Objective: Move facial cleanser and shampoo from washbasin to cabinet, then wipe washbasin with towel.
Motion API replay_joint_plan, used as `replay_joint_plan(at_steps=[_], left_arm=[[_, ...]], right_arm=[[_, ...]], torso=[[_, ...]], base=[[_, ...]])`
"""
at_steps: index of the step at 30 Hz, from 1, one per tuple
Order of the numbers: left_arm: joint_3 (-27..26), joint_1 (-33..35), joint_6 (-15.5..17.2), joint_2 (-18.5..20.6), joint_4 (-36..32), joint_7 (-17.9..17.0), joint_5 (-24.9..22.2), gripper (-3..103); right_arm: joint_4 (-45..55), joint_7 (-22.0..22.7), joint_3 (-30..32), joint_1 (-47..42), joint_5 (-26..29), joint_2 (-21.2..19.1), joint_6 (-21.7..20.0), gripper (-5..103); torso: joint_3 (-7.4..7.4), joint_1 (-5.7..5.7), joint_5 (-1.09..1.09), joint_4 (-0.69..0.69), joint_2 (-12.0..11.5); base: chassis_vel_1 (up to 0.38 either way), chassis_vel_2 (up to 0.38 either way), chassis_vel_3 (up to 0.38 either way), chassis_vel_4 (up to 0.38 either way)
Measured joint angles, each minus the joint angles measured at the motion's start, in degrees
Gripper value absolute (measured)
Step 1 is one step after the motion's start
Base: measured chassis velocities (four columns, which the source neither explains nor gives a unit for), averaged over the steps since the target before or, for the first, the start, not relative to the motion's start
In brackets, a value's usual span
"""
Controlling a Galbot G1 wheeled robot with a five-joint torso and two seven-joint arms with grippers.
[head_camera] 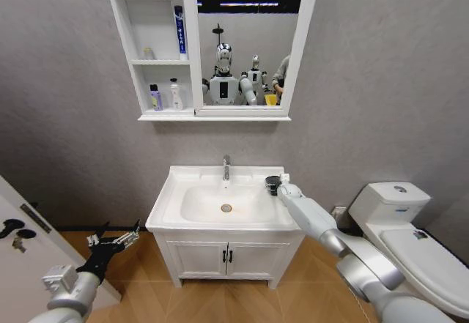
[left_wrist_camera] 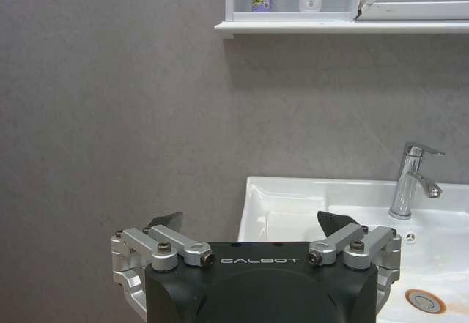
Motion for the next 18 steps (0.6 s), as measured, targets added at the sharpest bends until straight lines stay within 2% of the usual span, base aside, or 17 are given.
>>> replay_joint_plan(at_steps=[3, 4, 6, 7, 9, 10, 12, 13, 17, 18], left_arm=[[0.0, 0.0, 0.0, 0.0, 0.0, 0.0, 0.0, 100], [0.0, 0.0, 0.0, 0.0, 0.0, 0.0, 0.0, 100], [0.0, 0.0, 0.0, 0.0, 0.0, 0.0, 0.0, 100], [0.0, 0.0, 0.0, 0.0, 0.0, 0.0, 0.0, 100], [0.0, 0.0, 0.0, 0.0, 0.0, 0.0, 0.0, 100], [0.0, 0.0, 0.0, 0.0, 0.0, 0.0, 0.0, 100], [0.0, 0.0, 0.0, 0.0, 0.0, 0.0, 0.0, 100], [0.0, 0.0, 0.0, 0.0, 0.0, 0.0, 0.0, 100], [0.0, 0.0, 0.0, 0.0, 0.0, 0.0, 0.0, 100], [0.0, 0.0, 0.0, 0.0, 0.0, 0.0, 0.0, 100]], right_arm=[[-0.14, 0.02, 0.01, 0.02, -0.33, 0.05, 0.0, 73], [-0.14, 0.02, 0.01, 0.02, -0.33, 0.05, 0.0, 73], [-0.17, 0.02, 0.01, -0.08, -0.62, -0.12, 0.03, 62], [-0.17, 0.02, 0.01, -0.08, -0.62, -0.12, 0.03, 62], [0.46, 0.11, 0.15, -0.61, -0.7, -0.5, 0.05, 52], [0.46, 0.11, 0.15, -0.61, -0.7, -0.5, 0.05, 52], [0.93, 0.29, 0.27, -0.82, -0.63, -0.86, -0.01, 41], [0.93, 0.29, 0.27, -0.82, -0.63, -0.86, -0.01, 41], [1.66, 0.7, 0.55, -1.02, -0.26, -1.65, -0.28, 19], [1.66, 0.7, 0.55, -1.02, -0.26, -1.65, -0.28, 19]], torso=[[0.0, 0.0, 0.0, -0.01, 0.0], [0.0, 0.0, 0.0, -0.01, 0.0], [0.0, 0.0, 0.0, 0.01, 0.0], [0.0, 0.0, 0.0, 0.01, 0.0], [0.0, 0.0, 0.0, 0.0, 0.0], [0.0, 0.0, 0.0, 0.0, 0.0], [0.0, 0.0, 0.01, 0.01, 0.0], [0.0, 0.0, 0.01, 0.01, 0.0], [0.0, 0.0, 0.01, 0.0, 0.0], [0.0, 0.0, 0.01, 0.0, 0.0]], base=[[0.0, 0.0, 0.0, 0.0], [0.0, 0.0, 0.0, 0.0], [0.0, 0.0, 0.0, 0.0], [0.0, 0.0, 0.0, 0.0], [0.0, 0.0, 0.0, 0.0], [0.0, 0.0, 0.0, 0.0], [0.0, 0.0, 0.0, 0.0], [0.0, 0.0, 0.0, 0.0], [0.0, 0.0, 0.0, 0.0], [0.0, 0.0, 0.0, 0.0]])
